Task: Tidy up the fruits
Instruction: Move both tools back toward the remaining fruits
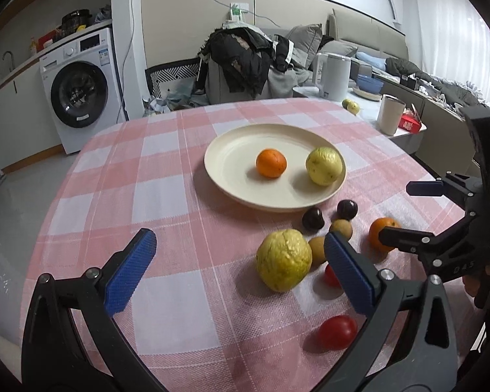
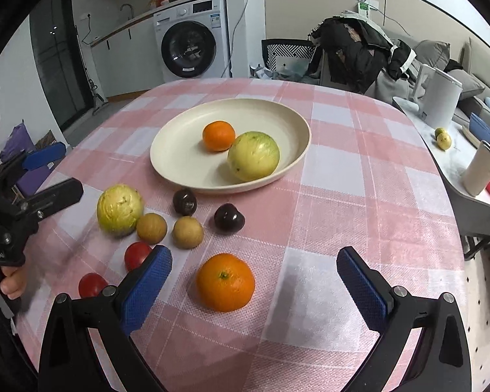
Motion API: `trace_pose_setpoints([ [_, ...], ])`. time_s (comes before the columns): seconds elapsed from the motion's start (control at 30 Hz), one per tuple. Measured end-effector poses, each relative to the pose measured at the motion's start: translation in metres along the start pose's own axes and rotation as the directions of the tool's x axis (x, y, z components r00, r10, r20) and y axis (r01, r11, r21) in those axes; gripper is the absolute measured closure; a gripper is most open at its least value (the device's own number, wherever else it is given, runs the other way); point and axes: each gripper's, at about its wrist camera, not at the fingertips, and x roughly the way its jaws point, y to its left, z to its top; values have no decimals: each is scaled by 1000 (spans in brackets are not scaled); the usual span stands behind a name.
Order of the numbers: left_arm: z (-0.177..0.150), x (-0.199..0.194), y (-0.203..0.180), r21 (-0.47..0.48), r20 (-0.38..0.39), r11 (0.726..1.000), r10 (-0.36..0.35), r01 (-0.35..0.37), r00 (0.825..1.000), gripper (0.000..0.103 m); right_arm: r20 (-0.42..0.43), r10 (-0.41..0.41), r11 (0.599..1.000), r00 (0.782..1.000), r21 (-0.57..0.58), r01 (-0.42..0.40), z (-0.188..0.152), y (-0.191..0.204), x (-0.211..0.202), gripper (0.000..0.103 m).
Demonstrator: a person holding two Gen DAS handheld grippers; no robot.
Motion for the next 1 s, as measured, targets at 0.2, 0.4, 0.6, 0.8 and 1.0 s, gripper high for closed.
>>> trace_pose_setpoints([
  [0.2,-2,8,-7,21,-22,1000,-13,14,1000,1,-28,-8,1000,1000,4,9,-4,-2,4,0],
  [0.4,-5,17,-11,38,-48,999,-13,15,999,1,-60,31,999,998,-18,-33,-8,2,5,0],
  [0.6,-7,25,-12,43,-68,999,-13,16,998,1,-78,93,995,993,-22,-95,-10,4,5,1],
  [0.8,-8,26,-11,43,-70,999,-14,17,997,1,-98,118,991,988,-45,-123,-14,8,7,3],
  [1.0,-8,27,-10,39,-64,999,-14,17,998,1,-112,151,985,982,-60,-159,-17,10,7,23],
])
